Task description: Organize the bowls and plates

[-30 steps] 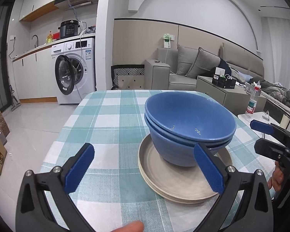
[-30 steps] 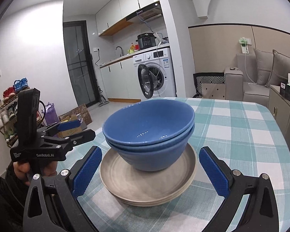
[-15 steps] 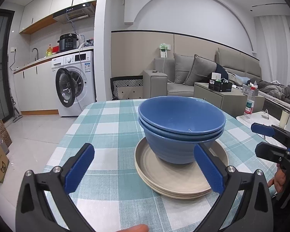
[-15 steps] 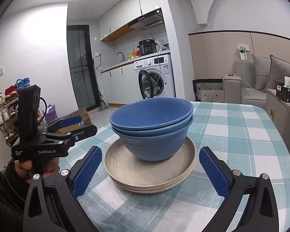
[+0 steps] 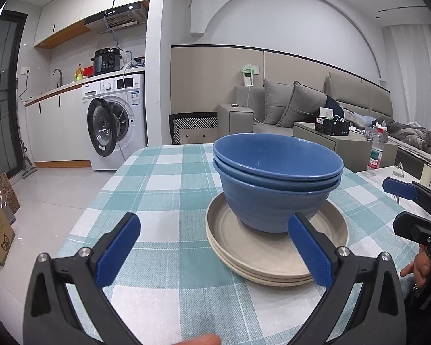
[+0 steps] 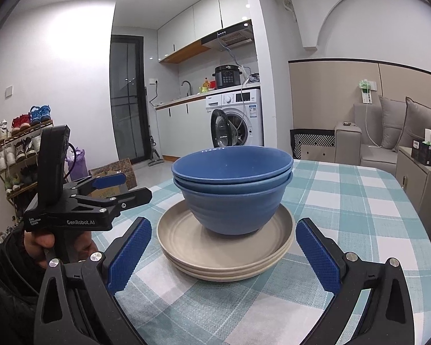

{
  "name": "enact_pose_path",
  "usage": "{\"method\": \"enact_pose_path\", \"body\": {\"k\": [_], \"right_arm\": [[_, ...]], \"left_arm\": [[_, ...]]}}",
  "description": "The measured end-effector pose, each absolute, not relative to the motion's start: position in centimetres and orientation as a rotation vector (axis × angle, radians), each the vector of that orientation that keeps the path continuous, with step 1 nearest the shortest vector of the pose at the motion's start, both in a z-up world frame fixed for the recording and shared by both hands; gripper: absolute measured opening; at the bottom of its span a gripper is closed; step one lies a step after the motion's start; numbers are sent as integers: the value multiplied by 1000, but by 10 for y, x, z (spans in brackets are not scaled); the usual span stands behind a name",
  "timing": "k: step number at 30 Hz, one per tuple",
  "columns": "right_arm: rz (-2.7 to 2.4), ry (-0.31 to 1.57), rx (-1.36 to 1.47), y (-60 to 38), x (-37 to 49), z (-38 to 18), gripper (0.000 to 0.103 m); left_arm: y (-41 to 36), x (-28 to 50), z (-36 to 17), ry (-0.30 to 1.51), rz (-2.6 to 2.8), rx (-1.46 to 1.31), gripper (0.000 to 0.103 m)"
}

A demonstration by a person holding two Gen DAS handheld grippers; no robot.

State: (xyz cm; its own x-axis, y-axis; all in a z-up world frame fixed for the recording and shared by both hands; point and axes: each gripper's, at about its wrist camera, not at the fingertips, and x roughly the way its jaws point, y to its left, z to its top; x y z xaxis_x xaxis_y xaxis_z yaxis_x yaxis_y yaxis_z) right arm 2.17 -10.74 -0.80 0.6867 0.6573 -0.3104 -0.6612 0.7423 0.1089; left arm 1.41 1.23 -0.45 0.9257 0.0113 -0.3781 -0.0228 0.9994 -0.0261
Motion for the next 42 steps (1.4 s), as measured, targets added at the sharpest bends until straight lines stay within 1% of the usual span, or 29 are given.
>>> {"method": "enact_pose_path", "body": {"k": [42], "right_arm": [[745,335,-13,-105,20,-11,102]], "left_arm": [[7,8,-6,379,20,-8,103]]}}
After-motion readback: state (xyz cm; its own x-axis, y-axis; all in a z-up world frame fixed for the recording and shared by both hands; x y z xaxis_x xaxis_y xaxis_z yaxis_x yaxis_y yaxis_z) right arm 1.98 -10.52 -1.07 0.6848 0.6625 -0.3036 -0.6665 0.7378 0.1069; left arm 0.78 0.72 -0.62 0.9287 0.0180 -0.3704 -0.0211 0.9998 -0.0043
